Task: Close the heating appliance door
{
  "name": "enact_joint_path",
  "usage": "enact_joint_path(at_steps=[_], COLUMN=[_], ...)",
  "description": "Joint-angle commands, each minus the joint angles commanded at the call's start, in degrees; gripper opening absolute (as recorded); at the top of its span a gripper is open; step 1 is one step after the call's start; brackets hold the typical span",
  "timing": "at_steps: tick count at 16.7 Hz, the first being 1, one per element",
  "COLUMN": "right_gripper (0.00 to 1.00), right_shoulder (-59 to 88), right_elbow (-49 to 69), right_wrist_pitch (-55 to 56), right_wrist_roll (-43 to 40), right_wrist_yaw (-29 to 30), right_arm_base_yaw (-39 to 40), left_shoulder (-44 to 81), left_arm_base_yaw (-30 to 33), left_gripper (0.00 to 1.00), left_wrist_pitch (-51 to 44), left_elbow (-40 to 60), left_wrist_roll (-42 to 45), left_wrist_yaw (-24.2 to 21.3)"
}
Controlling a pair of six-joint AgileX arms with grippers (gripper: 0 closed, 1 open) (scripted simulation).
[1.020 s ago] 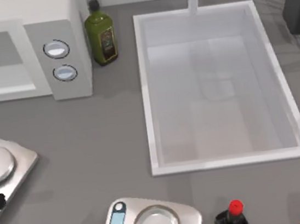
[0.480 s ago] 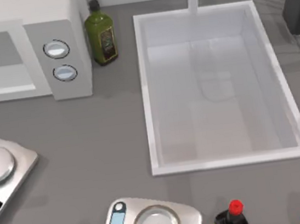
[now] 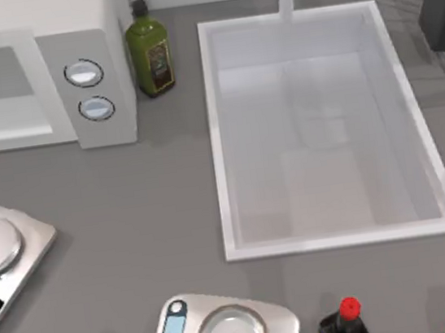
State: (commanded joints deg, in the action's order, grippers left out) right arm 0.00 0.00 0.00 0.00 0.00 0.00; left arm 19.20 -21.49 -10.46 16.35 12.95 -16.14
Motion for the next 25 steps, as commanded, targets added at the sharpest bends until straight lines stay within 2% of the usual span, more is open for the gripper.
enact_joint_path(at_steps=[8, 13, 17, 25], right_gripper=[1.00, 1.00, 1.00, 1.00], right_shoulder=[0.0, 0.0, 0.0, 0.0], right_elbow=[0.0, 0.0, 0.0, 0.0], right_wrist_pitch=[0.0, 0.0, 0.0, 0.0], right_wrist_roll=[0.0, 0.0, 0.0, 0.0], right_wrist_yaw=[0.0, 0.0, 0.0, 0.0], right_arm_base_yaw=[0.0, 0.0, 0.0, 0.0], left_shoulder=[45.3, 67.9, 76.0, 77.2], left_arm_base_yaw=[-22.2, -32.8, -36.8, -36.9], left_gripper=[0.00, 0.00, 0.00, 0.00], left_wrist_pitch=[-18.4, -27.5, -31.0, -28.9], left_elbow=[33.6, 50.6, 57.0, 55.4], left_wrist_roll=[22.4, 33.5, 37.8, 38.1], left_wrist_yaw=[-13.1, -19.2, -21.5, -21.5])
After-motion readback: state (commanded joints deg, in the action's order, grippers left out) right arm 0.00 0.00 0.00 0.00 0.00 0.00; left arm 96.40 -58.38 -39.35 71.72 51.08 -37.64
